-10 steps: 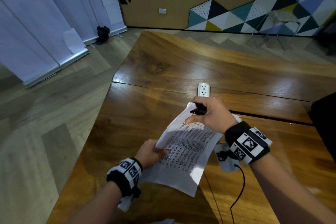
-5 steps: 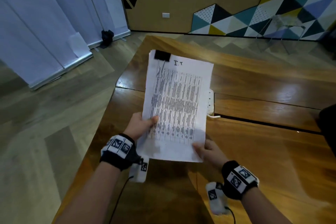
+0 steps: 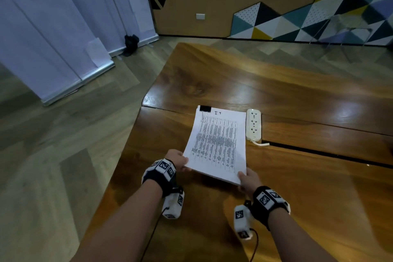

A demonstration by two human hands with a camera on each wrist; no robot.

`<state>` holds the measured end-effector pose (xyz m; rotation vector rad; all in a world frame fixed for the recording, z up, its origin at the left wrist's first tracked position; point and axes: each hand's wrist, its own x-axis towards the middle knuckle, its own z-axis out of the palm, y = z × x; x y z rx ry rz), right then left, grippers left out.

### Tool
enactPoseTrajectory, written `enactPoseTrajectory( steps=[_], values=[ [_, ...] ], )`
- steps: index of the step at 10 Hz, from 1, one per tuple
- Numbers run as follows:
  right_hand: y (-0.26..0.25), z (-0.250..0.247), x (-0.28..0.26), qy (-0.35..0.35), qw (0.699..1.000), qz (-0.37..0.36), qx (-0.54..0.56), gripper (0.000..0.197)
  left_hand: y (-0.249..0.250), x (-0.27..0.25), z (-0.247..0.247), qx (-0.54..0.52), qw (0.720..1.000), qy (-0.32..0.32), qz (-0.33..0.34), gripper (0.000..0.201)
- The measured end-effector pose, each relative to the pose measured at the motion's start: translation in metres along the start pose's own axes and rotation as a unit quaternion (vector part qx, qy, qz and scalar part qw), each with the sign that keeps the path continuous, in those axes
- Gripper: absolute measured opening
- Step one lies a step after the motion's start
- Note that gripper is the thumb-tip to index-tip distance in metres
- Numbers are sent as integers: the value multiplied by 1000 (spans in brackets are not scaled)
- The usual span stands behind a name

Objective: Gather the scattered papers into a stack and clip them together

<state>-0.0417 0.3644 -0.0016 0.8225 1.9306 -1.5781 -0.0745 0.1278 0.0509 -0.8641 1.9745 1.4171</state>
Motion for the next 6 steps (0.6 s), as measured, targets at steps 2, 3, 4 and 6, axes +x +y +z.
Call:
enactPoseTrajectory(
  steps=[2, 3, 4, 6],
  values=[
    [22, -10, 5, 59, 997, 53, 13, 6, -29, 21, 9, 28, 998, 36, -32, 16],
    [31, -14, 3, 97, 994, 46, 14, 15, -35, 21, 13, 1, 998, 42, -40, 12],
    [39, -13, -6, 119, 993, 18, -16, 15, -38, 16, 18, -13, 997, 52, -49, 12],
    [55, -16, -17, 129, 980, -45, -145, 9, -65, 25, 8, -16, 991, 100, -88, 29]
  ],
)
